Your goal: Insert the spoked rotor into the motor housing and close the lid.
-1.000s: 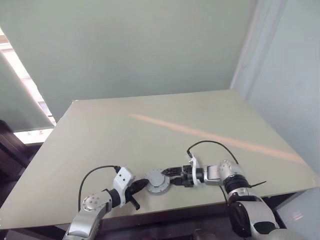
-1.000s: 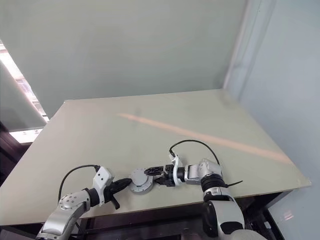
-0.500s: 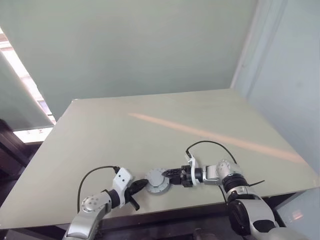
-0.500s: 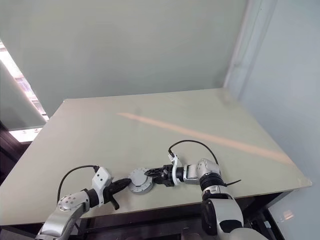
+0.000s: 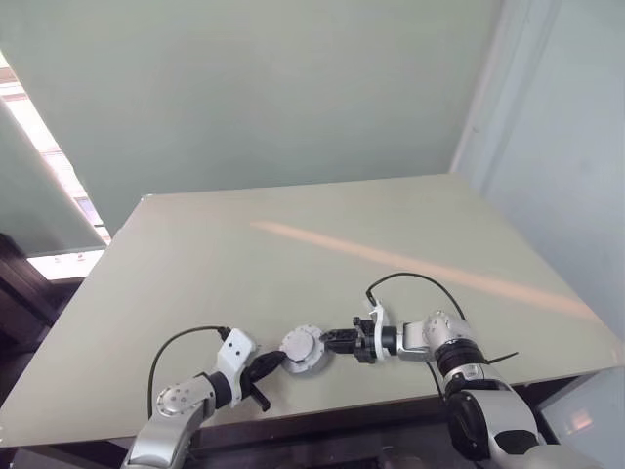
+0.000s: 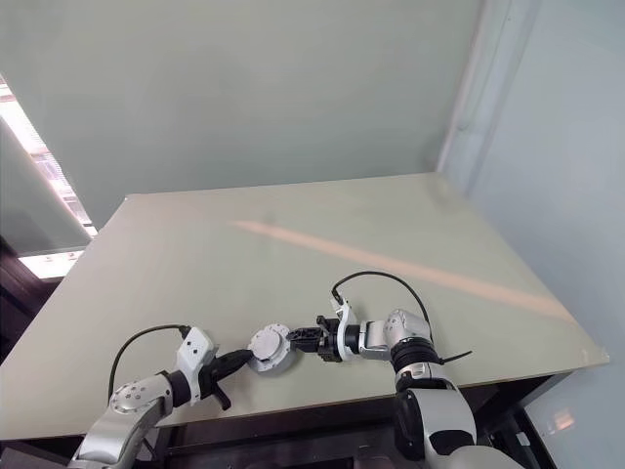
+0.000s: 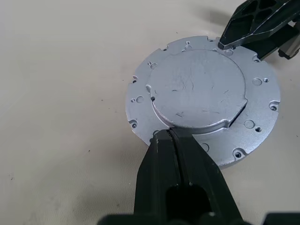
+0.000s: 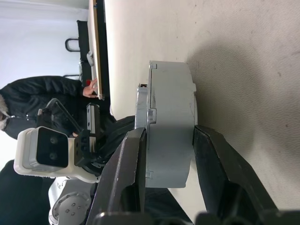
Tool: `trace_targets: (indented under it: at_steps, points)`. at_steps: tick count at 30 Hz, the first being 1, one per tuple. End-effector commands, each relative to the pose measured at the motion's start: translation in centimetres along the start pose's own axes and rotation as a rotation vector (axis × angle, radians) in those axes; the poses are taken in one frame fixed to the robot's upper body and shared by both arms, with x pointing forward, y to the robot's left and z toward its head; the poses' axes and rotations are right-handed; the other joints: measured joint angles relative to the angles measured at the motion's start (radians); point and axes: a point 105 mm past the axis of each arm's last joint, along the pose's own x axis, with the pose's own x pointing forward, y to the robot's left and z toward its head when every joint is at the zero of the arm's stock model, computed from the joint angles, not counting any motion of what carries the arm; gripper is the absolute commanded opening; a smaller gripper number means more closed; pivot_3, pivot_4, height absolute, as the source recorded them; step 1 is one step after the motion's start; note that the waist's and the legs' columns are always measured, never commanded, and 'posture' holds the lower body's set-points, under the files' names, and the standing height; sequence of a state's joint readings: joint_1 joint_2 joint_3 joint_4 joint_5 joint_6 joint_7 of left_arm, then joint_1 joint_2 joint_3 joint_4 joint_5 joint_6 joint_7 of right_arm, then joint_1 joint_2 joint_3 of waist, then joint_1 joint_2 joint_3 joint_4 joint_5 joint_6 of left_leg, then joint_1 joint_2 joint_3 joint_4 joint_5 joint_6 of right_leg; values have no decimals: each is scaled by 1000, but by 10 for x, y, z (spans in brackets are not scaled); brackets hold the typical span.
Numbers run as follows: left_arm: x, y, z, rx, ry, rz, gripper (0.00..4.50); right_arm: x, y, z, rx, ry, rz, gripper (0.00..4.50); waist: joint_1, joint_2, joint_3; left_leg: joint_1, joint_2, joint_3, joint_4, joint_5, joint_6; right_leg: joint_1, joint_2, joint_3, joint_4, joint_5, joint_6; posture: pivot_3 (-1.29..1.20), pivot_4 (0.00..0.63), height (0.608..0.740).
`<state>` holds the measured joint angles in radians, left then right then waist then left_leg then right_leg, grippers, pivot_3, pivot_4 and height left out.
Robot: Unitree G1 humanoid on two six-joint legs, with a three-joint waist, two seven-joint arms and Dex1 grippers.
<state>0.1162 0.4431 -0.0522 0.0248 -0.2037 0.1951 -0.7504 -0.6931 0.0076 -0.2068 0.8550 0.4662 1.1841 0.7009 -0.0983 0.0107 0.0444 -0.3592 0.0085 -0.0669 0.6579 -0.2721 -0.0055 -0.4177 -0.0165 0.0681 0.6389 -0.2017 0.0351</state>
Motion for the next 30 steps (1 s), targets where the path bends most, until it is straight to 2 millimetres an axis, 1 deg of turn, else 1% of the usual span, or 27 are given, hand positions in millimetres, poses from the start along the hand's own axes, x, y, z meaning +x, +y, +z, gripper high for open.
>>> trace_targets:
  at_steps: [1, 4, 5, 8, 12, 15, 19, 22, 25, 28, 30]
  points:
    - [8, -14, -11, -36, 54, -54, 0, 5, 4, -4, -19, 28, -3, 1211, 0, 0, 0, 0, 0, 0, 0, 0, 0, 0, 0, 0, 0, 0, 0, 0, 0, 740]
    - [7, -12, -12, -91, 84, -57, 613, 5, 2, -5, -21, 28, -10, 1211, 0, 1, 0, 0, 0, 0, 1, 0, 0, 1, 0, 0, 0, 0, 0, 0, 0, 740]
    - [7, -9, -10, -100, 71, -40, 915, 5, 2, -5, -21, 28, -13, 1211, -1, 1, 0, 1, 0, 0, 2, 0, 0, 1, 0, 0, 0, 0, 0, 0, 0, 740]
    - [0, 1, -7, -143, 51, -6, 2014, 5, 1, -5, -22, 28, -19, 1211, -2, 1, -1, 1, 0, 0, 1, 0, 0, 1, 0, 0, 0, 0, 0, 0, 0, 740]
    - [-17, 29, -2, -239, -10, 109, 3395, 5, 0, -5, -21, 26, -21, 1211, -5, 1, -1, 0, 1, 0, 0, 0, 0, -1, 1, 0, 0, 0, 0, 0, 0, 740]
    - [-34, 49, 5, -375, -104, 219, 4474, 5, 0, -5, -3, 17, -10, 1211, -12, -1, 0, -1, 1, 0, -1, 0, 0, -3, 2, 0, 1, 0, 0, 0, 0, 740]
    - [-49, 60, 10, -625, -222, 272, 4500, 6, 2, -7, 26, 7, 26, 1211, -13, -3, 0, -2, 2, 0, -2, 0, 0, -4, 2, 0, 1, 0, 0, 0, 0, 740]
    - [-52, 53, 13, -769, -260, 242, 4500, 7, 5, -7, 55, -11, 65, 1211, -13, -4, 1, -2, 2, 0, -2, 0, 0, -4, 2, 0, 1, 0, 0, 0, 0, 740]
    - [-53, 46, 14, -839, -279, 225, 4500, 7, 9, -6, 95, -39, 117, 1211, -19, -6, 1, -3, 2, 0, -1, 0, 0, -4, 2, 0, 1, 0, 0, 0, 0, 740]
    - [-53, 46, 15, -881, -310, 238, 4500, 8, 14, -5, 119, -63, 164, 1211, -23, -7, 1, -3, 2, 0, -1, 0, 0, -4, 2, 0, 1, 0, 0, 0, 0, 740]
    - [-51, 43, 18, -928, -347, 232, 4500, 9, 23, -1, 138, -99, 224, 1211, -25, -8, 2, -3, 2, -1, -1, 0, 0, -4, 2, 0, 1, 0, 0, 0, 0, 740]
